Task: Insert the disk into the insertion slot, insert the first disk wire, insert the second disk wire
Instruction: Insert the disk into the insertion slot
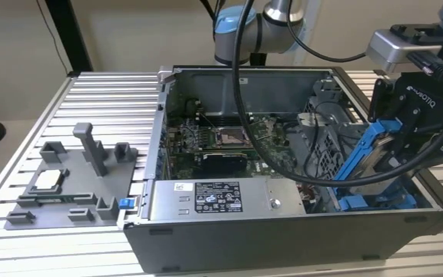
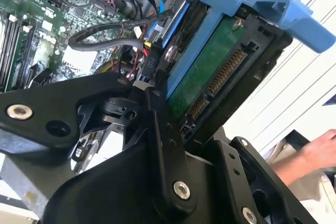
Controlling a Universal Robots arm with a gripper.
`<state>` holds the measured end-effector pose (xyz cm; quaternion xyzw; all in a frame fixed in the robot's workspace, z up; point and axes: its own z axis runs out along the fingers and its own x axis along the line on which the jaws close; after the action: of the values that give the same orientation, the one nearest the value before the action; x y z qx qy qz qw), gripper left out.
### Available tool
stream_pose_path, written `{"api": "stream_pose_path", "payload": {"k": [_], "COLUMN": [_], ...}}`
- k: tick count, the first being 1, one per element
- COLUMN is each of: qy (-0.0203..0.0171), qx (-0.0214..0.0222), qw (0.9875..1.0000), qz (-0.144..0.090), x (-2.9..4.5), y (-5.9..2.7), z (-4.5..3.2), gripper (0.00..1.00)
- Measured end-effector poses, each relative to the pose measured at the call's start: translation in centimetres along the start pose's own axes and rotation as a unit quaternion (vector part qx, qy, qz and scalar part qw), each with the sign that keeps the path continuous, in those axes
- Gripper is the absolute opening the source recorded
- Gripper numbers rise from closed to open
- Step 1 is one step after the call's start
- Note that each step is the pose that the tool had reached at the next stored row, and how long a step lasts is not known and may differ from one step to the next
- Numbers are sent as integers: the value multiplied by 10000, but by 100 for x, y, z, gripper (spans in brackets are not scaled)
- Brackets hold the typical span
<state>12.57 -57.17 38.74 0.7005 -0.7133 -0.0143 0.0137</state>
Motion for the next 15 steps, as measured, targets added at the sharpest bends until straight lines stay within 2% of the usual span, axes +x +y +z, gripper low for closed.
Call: {"api": "stream_pose_path", "payload": {"k": [10, 15], "qy": [-1, -1], "qx": [0, 0], "qw": [10000, 10000], "qz": [0, 0], "x": [0, 0], "y": [0, 5], "z": [-6, -137], "gripper": [0, 0]}}
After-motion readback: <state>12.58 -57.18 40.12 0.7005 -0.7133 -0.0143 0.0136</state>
